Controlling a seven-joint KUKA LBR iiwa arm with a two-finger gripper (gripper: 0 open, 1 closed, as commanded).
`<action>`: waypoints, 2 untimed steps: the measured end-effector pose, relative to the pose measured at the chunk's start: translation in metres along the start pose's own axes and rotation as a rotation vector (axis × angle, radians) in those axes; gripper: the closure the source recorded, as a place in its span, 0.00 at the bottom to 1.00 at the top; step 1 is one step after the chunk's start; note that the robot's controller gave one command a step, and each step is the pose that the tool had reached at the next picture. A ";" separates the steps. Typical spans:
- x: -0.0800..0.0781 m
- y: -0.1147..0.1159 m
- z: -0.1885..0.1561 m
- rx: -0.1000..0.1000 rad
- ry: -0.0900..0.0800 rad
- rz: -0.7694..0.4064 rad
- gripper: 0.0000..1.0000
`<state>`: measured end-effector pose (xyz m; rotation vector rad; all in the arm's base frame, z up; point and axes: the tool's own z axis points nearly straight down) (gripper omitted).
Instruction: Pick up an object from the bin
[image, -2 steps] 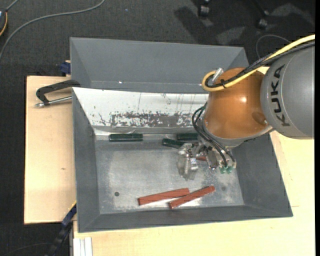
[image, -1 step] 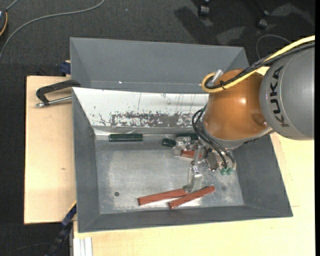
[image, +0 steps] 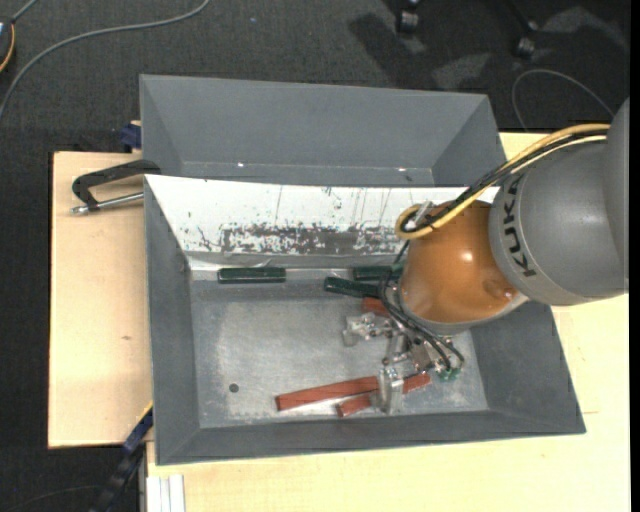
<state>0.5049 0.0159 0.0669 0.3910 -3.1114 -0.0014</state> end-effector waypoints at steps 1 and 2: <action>-0.002 0.000 -0.004 0.001 -0.007 0.000 1.00; 0.005 -0.036 -0.143 0.006 -0.019 0.007 1.00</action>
Offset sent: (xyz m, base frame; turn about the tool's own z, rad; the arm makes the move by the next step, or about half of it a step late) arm 0.0000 0.0000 0.0000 0.0000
